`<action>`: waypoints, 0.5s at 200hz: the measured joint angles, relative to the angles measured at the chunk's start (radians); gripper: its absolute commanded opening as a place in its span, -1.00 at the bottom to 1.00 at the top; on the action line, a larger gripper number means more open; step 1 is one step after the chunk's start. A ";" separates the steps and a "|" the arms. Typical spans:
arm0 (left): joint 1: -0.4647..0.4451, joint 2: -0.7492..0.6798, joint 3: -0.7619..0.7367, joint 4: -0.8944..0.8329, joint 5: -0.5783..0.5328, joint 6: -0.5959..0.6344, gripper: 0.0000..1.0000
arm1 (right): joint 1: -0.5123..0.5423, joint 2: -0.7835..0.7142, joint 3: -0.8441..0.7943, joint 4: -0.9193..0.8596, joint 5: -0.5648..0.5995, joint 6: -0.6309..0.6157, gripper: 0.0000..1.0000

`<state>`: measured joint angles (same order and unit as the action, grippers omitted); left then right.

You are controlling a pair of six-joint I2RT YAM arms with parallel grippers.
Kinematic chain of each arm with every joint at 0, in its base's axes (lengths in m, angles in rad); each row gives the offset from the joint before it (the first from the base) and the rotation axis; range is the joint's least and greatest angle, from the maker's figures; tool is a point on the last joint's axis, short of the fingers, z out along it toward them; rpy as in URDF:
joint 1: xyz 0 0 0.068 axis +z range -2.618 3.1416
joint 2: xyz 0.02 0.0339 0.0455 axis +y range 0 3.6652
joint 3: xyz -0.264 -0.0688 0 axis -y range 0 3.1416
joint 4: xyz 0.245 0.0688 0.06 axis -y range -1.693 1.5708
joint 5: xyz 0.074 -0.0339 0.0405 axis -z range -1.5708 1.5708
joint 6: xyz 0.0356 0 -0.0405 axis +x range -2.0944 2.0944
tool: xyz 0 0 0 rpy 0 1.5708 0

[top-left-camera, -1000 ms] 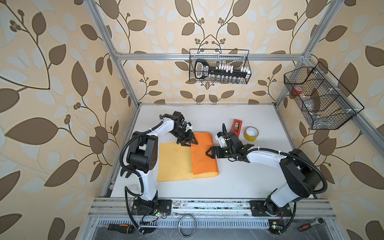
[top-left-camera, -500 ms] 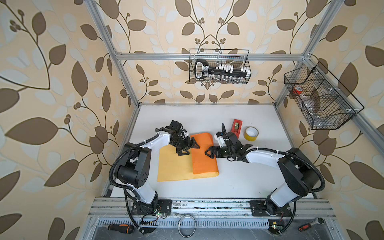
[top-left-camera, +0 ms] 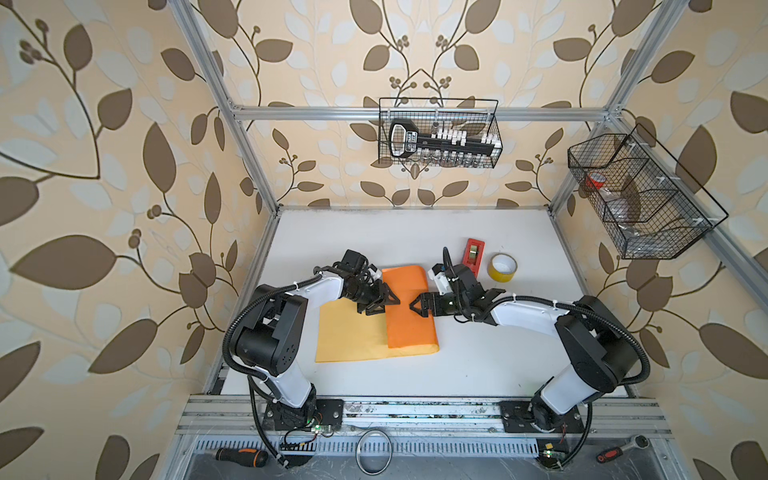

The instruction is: Wrap the gift box in paper

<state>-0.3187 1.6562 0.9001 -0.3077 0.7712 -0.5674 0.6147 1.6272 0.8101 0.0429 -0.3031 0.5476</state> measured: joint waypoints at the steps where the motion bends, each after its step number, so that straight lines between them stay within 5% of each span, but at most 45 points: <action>1: 0.000 -0.001 -0.003 0.003 0.001 0.000 -0.08 | 0.000 -0.001 0.000 -0.002 0.000 -0.002 0.97; 100: -0.003 -0.006 -0.042 0.092 0.051 -0.016 -0.38 | -0.085 -0.124 0.010 -0.164 -0.034 -0.072 0.97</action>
<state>-0.3214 1.6505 0.8581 -0.2161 0.8227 -0.5838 0.5301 1.5032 0.8200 -0.1215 -0.3374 0.4759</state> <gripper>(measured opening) 0.347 0.987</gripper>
